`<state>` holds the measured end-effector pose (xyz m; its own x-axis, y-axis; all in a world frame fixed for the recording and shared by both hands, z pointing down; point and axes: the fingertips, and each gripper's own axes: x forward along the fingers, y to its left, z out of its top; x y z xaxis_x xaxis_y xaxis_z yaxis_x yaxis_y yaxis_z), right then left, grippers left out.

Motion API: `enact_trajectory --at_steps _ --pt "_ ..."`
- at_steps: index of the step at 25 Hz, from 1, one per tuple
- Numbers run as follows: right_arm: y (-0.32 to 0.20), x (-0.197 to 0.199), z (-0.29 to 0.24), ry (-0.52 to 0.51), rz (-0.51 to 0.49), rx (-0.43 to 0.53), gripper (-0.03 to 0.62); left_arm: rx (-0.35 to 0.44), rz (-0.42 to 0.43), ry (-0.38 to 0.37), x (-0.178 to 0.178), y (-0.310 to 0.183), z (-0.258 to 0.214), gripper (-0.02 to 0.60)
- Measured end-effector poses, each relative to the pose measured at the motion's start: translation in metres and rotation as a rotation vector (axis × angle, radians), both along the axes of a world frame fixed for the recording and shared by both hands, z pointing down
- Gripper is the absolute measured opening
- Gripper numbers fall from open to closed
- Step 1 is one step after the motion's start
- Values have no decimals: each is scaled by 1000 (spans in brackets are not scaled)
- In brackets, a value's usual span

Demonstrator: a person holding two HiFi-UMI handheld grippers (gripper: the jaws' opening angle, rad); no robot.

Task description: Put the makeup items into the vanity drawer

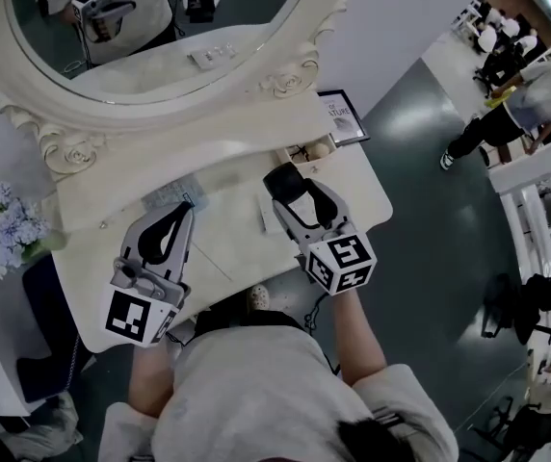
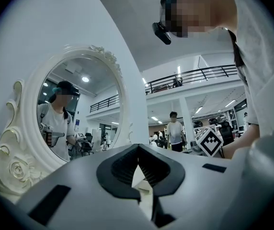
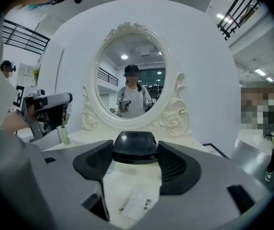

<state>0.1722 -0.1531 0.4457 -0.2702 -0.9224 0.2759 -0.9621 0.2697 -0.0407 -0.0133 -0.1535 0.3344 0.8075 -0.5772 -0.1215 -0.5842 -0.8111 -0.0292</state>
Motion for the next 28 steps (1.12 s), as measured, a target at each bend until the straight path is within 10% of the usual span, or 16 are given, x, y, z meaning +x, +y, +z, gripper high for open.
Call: enact_trajectory --at_steps 28 --pt "-53 107 79 62 137 -294 301 1 -117 -38 -5 1 2 14"
